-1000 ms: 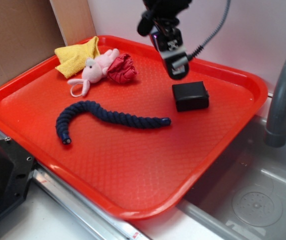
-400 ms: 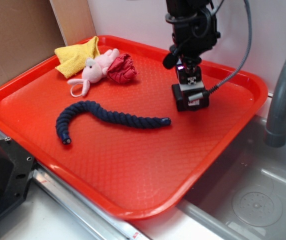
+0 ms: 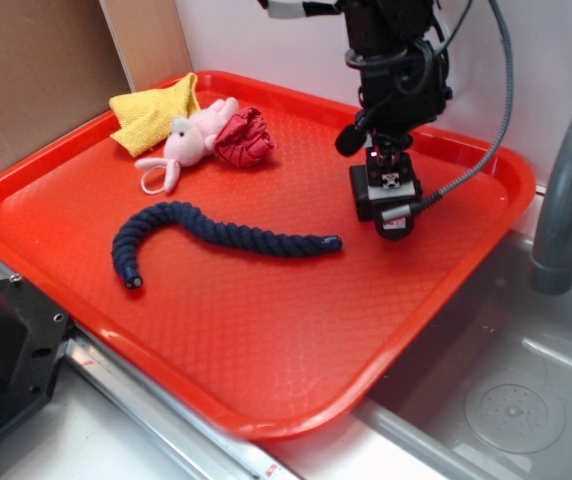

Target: Grab the black box.

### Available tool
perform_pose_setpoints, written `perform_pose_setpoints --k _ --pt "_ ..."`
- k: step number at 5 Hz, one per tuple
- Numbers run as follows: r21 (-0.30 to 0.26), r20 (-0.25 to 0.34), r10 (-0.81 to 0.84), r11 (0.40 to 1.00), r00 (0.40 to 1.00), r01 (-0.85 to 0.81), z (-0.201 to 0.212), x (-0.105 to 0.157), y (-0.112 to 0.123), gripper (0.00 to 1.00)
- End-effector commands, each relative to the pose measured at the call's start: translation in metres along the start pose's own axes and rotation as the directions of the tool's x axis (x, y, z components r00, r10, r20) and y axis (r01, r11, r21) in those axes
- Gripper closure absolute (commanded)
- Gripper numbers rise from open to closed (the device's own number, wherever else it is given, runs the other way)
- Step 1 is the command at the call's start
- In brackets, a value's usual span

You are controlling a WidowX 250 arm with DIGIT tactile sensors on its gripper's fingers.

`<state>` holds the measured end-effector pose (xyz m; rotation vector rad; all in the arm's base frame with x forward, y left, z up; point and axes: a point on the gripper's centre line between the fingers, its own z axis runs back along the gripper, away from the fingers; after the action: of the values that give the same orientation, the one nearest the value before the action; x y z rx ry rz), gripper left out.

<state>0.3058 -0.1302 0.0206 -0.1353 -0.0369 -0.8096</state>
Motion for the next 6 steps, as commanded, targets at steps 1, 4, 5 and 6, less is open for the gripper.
perform_pose_setpoints --k 1,4,5,6 --pt "0.028 0.012 0.007 1.000 1.000 -0.007 0.004 0.006 -0.007 0.00" --pt "0.191 0.004 0.317 0.931 0.948 -0.312 0.097 -0.026 -0.013 1.00" --pt "0.183 0.044 0.491 0.852 0.870 -0.490 0.148 -0.059 -0.021 1.00" --pt "0.172 0.057 0.566 0.806 0.822 -0.567 0.182 -0.088 -0.031 1.00"
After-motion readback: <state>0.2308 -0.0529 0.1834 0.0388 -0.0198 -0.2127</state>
